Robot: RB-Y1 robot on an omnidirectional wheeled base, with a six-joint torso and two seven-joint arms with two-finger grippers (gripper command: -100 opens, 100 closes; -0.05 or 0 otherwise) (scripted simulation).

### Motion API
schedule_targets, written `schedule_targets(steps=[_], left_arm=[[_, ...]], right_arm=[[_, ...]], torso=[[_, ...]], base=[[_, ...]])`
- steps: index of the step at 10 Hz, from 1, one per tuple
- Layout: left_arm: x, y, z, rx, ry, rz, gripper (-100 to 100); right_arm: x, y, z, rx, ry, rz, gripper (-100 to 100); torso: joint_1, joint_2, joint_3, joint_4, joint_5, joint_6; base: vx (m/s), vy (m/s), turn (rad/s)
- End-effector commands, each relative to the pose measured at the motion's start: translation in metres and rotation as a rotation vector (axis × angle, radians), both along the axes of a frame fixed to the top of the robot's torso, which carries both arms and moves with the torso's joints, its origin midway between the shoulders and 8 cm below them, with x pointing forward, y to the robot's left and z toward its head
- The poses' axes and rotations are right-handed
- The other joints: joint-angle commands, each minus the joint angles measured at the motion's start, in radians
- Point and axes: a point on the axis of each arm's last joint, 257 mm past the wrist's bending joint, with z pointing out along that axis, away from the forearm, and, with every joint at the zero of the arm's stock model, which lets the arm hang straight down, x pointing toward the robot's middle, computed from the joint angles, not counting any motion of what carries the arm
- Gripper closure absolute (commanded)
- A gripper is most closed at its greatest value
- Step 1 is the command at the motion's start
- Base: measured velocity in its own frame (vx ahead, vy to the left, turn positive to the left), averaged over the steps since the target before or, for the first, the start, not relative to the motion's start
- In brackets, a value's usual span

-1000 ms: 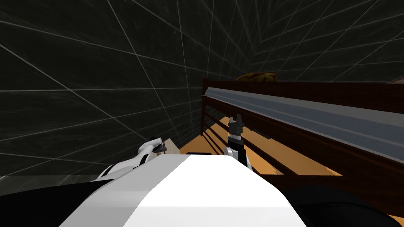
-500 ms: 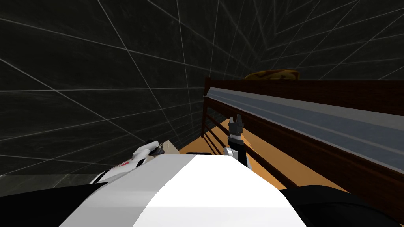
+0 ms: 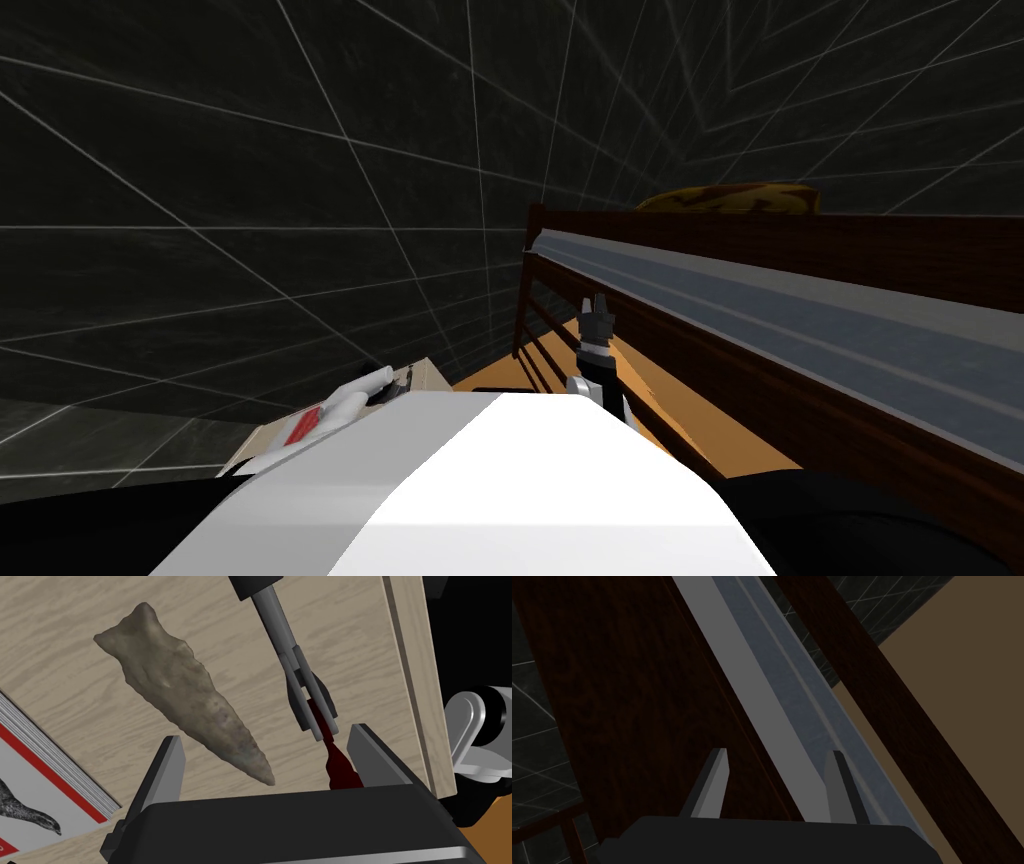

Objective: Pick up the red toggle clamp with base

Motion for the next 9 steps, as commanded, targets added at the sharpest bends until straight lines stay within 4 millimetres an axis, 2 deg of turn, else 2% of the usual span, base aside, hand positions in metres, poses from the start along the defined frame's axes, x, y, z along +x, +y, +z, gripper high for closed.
schedule_targets(steps=[1, 2, 3, 9], left_arm=[[-0.015, 0.006, -0.001, 0.001, -0.002, -0.029, -100], [-0.015, 0.006, -0.001, 0.002, 0.001, -0.05, -100], [-0.028, 0.009, -0.001, 0.002, -0.004, -0.064, -100], [-0.028, 0.009, -0.001, 0.003, 0.002, -0.096, -100]], right_arm=[[0.0, 0.0, 0.0, 0.0, 0.0, 0.0, 0], [0.0, 0.0, -0.003, 0.001, 0.008, 0.001, 0], [0.0, 0.001, -0.005, 0.002, 0.012, 0.002, 0], [0.001, 0.001, -0.005, 0.002, 0.013, 0.002, 0]], torso=[[0.0, 0.0, 0.0, 0.0, 0.0, 0.0], [-0.005, -0.012, -0.006, -0.001, 0.0, -0.002], [-0.006, -0.016, -0.009, -0.001, 0.001, -0.002], [-0.005, -0.015, -0.009, -0.002, 0.002, -0.004]], base=[[0.182, -0.077, 0.189], [0.074, -0.028, 0.086], [-0.026, -0.024, 0.082], [-0.007, -0.007, 0.023]])
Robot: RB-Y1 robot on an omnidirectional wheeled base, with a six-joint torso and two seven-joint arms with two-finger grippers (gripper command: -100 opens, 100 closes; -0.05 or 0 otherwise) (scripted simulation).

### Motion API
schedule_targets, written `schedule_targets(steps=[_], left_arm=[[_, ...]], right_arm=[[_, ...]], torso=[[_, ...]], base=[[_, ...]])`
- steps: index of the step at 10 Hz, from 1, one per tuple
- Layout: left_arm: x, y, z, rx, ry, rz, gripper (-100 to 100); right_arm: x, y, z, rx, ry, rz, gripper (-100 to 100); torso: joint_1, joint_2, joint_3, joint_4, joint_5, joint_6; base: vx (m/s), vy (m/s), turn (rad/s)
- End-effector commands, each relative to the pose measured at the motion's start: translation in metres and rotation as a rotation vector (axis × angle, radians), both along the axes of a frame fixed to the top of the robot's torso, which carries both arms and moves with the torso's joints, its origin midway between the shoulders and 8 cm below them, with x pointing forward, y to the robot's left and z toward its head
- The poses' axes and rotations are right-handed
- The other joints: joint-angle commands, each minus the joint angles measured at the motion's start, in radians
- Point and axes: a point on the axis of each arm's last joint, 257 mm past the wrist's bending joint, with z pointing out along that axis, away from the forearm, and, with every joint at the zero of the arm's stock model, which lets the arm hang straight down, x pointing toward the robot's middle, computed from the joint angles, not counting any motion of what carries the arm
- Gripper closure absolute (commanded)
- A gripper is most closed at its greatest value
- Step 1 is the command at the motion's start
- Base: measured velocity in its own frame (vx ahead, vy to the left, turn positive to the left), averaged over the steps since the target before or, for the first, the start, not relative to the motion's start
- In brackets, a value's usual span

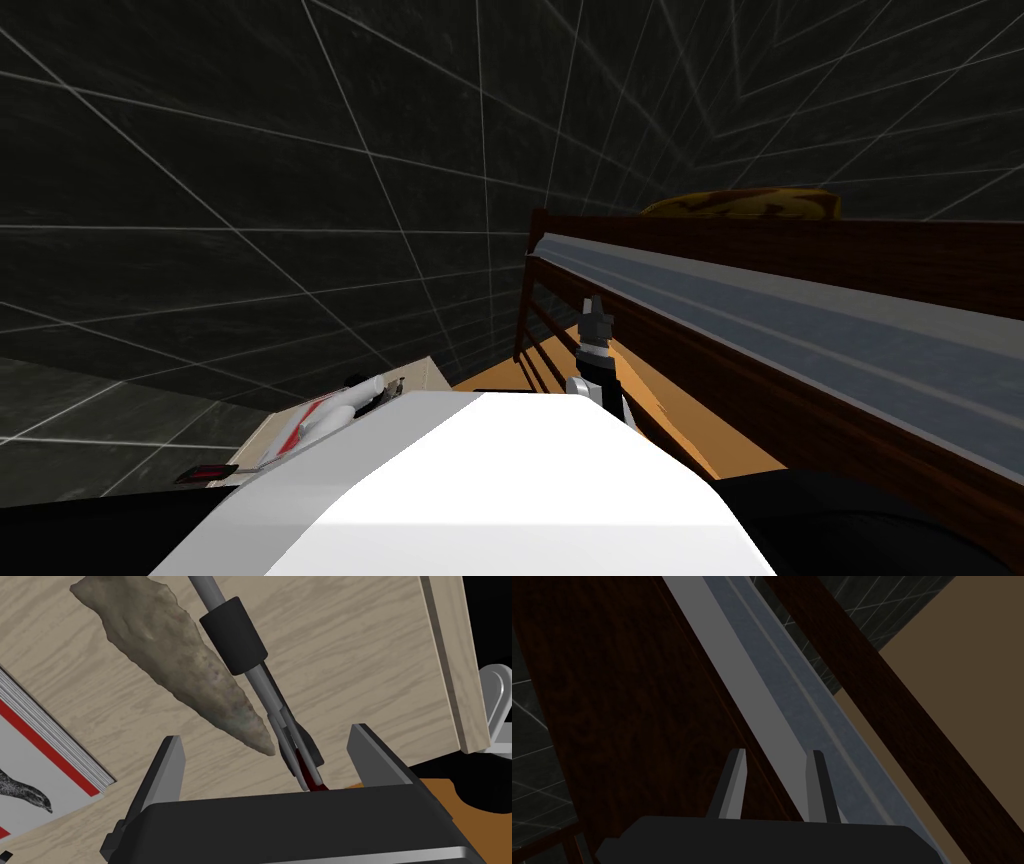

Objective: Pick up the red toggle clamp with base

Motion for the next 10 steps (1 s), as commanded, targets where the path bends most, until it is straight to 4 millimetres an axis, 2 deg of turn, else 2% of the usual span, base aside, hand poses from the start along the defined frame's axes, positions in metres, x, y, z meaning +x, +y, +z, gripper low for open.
schedule_targets(steps=[1, 3, 5, 6, 8, 9, 10], left_arm=[[0.0, 0.0, 0.0, 0.0, 0.0, 0.0, -100], [0.0, 0.0, 0.0, 0.0, 0.0, 0.0, -100], [0.019, -0.019, -0.005, -0.009, -0.032, -0.005, -100], [0.018, -0.018, -0.005, -0.004, -0.027, -0.009, -100], [0.034, -0.037, -0.009, -0.012, -0.054, -0.013, -100], [0.033, -0.035, -0.009, -0.007, -0.05, -0.015, -100], [0.04, -0.044, -0.011, -0.008, -0.06, -0.017, -100]], right_arm=[[0.0, 0.0, 0.0, 0.0, 0.0, 0.0, 0], [0.0, 0.0, 0.0, 0.0, 0.0, 0.0, 0], [0.0, 0.0, 0.0, 0.0, 0.0, 0.0, 0], [0.0, 0.0, 0.0, 0.0, 0.0, 0.0, 0], [0.0, 0.0, 0.0, 0.0, 0.0, 0.0, 0], [0.0, 0.0, 0.0, 0.0, 0.0, 0.0, 0], [0.0, 0.0, 0.0, 0.0, 0.0, 0.0, 0]], torso=[[0.0, 0.0, 0.0, 0.0, 0.0, 0.0], [0.002, -0.001, -0.001, 0.0, 0.0, 0.0], [0.002, -0.001, -0.001, 0.0, 0.001, 0.0], [0.005, 0.002, 0.001, 0.0, 0.001, 0.0], [0.004, 0.003, 0.002, 0.001, 0.001, 0.0], [0.005, 0.004, 0.002, 0.001, 0.001, 0.0], [0.005, 0.003, 0.002, 0.001, 0.001, 0.0]], base=[[0.01, 0.01, -0.032], [0.024, 0.013, -0.007], [-0.034, 0.06, 0.013], [-0.06, 0.072, -0.011], [-0.067, 0.068, 0.014], [-0.044, 0.061, -0.007], [-0.037, 0.049, 0.011]])
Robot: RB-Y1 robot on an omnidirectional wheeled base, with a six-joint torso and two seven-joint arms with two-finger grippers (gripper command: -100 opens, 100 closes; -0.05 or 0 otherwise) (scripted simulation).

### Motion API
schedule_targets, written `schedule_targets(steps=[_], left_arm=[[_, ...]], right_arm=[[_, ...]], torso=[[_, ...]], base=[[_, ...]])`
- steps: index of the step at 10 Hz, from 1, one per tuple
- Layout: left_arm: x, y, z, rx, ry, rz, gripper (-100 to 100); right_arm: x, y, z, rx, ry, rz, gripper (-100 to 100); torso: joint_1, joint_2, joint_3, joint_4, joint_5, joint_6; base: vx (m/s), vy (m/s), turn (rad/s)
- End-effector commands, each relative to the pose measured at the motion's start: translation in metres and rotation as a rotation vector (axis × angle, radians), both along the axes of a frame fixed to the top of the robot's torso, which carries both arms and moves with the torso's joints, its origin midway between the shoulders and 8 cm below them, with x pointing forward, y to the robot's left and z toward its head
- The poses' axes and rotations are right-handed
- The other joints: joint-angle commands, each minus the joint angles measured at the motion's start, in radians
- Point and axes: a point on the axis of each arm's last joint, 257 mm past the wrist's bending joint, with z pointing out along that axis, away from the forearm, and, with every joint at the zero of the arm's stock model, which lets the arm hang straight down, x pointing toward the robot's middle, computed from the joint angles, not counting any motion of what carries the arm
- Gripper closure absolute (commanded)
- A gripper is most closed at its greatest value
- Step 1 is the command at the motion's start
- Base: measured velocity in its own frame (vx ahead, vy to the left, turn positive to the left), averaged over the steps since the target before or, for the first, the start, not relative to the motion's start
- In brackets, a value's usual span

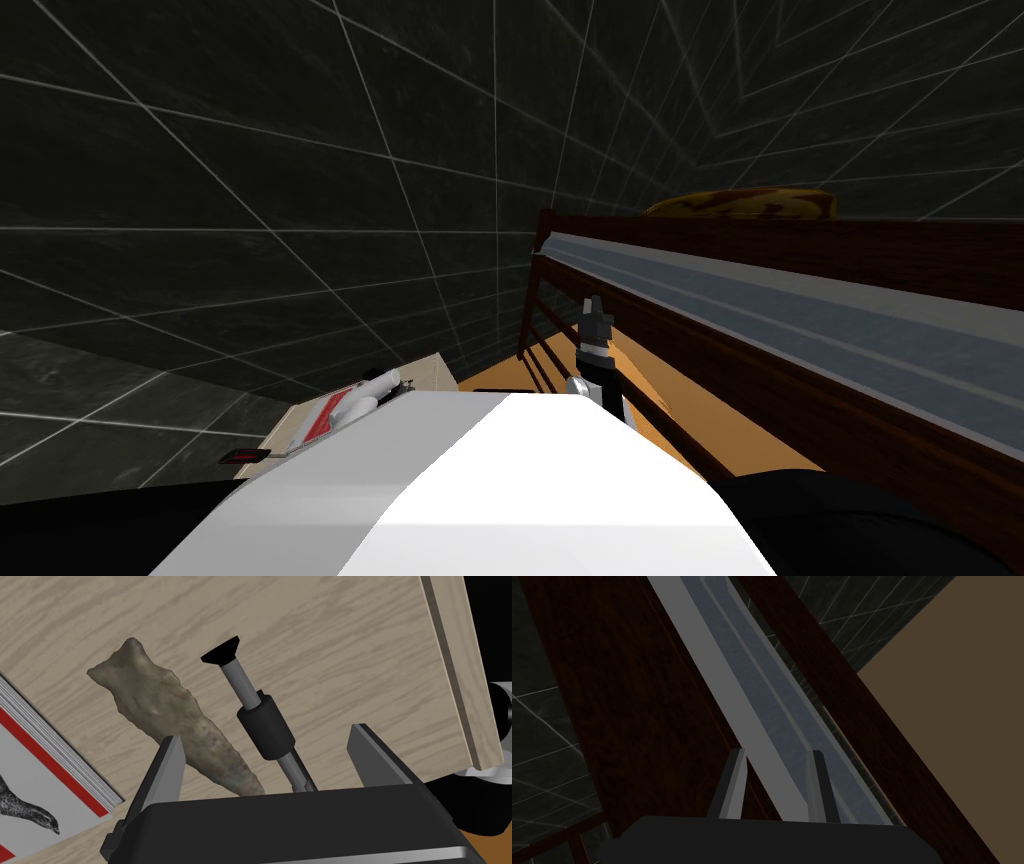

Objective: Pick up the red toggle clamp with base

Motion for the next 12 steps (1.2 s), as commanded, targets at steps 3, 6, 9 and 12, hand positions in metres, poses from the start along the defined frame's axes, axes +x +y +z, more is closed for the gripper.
schedule_targets(steps=[3, 6, 9, 12], left_arm=[[0.014, -0.022, -0.004, -0.003, -0.018, -0.003, -100], [0.023, -0.04, -0.008, -0.007, -0.029, -0.002, -100], [0.027, -0.047, -0.01, -0.007, -0.031, -0.002, -100], [0.026, -0.047, -0.01, -0.007, -0.031, 0.001, 100]], right_arm=[[0.0, 0.0, 0.0, 0.0, 0.0, 0.0, 0], [0.0, 0.0, 0.0, 0.0, 0.0, 0.0, 0], [0.0, 0.0, 0.0, 0.0, 0.0, 0.0, 0], [0.0, 0.0, 0.0, 0.0, 0.0, 0.0, 0]], torso=[[0.001, 0.0, 0.0, 0.0, 0.0, 0.0], [0.001, 0.001, 0.0, 0.0, 0.0, 0.0], [-0.001, -0.002, -0.001, 0.0, 0.001, 0.001], [-0.001, -0.004, -0.002, -0.001, 0.001, 0.001]], base=[[-0.044, 0.067, 0.007], [-0.053, 0.072, 0.007], [-0.026, 0.025, -0.026], [0.0, 0.0, 0.004]])
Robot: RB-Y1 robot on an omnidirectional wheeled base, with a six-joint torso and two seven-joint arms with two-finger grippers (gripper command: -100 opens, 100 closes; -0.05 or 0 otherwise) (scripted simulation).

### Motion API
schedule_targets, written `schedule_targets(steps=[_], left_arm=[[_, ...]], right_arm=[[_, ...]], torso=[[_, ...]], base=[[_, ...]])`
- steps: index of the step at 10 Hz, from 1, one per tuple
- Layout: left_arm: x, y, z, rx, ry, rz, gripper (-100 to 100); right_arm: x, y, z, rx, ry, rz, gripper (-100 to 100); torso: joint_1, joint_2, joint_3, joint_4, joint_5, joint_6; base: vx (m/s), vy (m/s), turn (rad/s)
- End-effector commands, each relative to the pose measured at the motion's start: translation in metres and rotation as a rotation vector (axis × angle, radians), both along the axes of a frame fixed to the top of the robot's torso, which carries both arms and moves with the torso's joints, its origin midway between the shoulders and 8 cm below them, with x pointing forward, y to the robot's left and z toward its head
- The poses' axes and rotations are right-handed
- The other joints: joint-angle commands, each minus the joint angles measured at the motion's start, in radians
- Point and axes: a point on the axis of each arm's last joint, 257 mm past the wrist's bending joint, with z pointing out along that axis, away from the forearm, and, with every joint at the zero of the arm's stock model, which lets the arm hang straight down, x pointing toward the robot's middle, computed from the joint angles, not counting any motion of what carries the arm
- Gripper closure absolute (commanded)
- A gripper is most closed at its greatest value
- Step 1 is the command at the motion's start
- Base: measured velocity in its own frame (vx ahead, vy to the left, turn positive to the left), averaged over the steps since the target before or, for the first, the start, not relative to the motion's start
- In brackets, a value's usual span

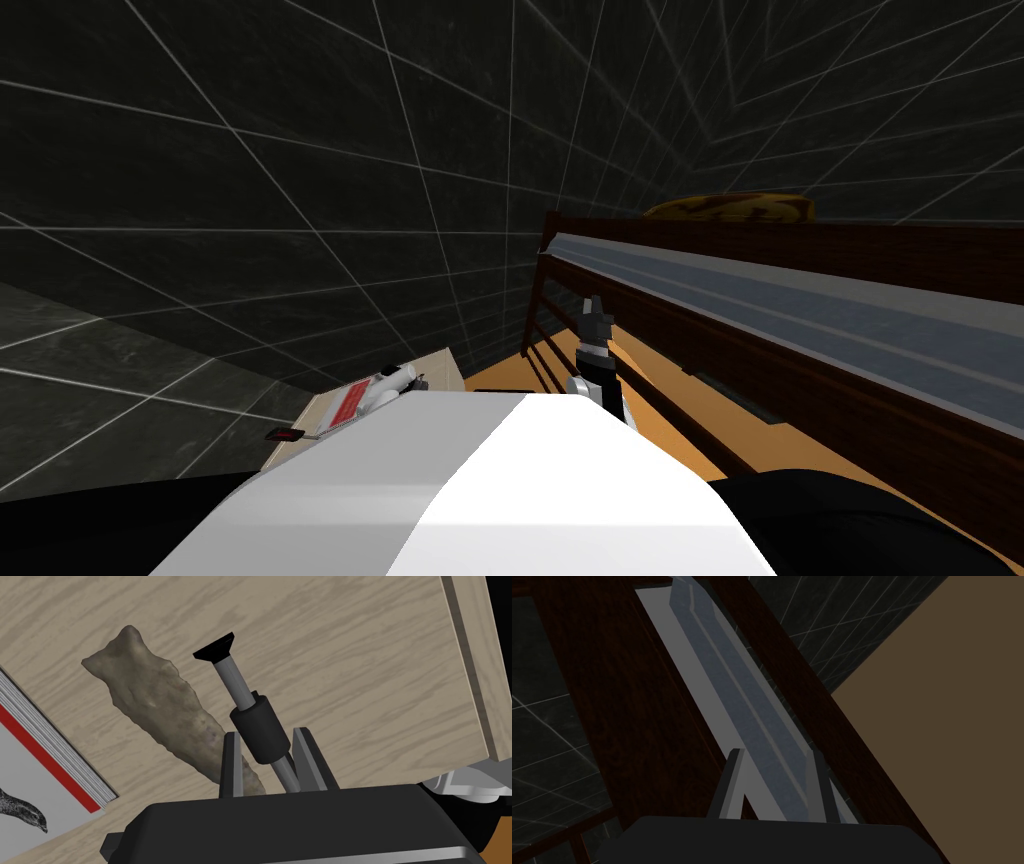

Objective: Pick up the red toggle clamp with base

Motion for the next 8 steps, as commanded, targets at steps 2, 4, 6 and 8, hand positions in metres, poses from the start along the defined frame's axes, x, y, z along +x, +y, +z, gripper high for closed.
schedule_targets(steps=[2, 4, 6, 8], left_arm=[[0.0, 0.0, 0.0, 0.0, 0.0, 0.0, 100], [-0.004, 0.006, 0.002, 0.001, 0.005, -0.006, 100], [-0.014, 0.026, 0.005, 0.01, 0.018, -0.006, 100], [-0.018, 0.032, 0.007, 0.005, 0.021, -0.006, 100]], right_arm=[[0.0, 0.0, 0.0, 0.0, 0.0, 0.0, 0], [0.0, 0.0, 0.0, 0.0, 0.0, 0.0, 0], [0.0, 0.0, 0.0, 0.0, 0.0, 0.0, 0], [0.0, 0.0, 0.0, 0.0, 0.0, 0.0, 0]], torso=[[0.0, 0.0, 0.0, 0.0, 0.0, 0.0], [0.0, 0.0, 0.0, 0.0, 0.0, 0.0], [-0.003, -0.003, -0.001, -0.001, -0.001, 0.0], [-0.005, -0.004, -0.002, -0.001, -0.001, 0.001]], base=[[0.0, 0.0, 0.0], [0.01, -0.009, 0.021], [0.059, -0.077, 0.007], [0.05, -0.068, -0.006]])
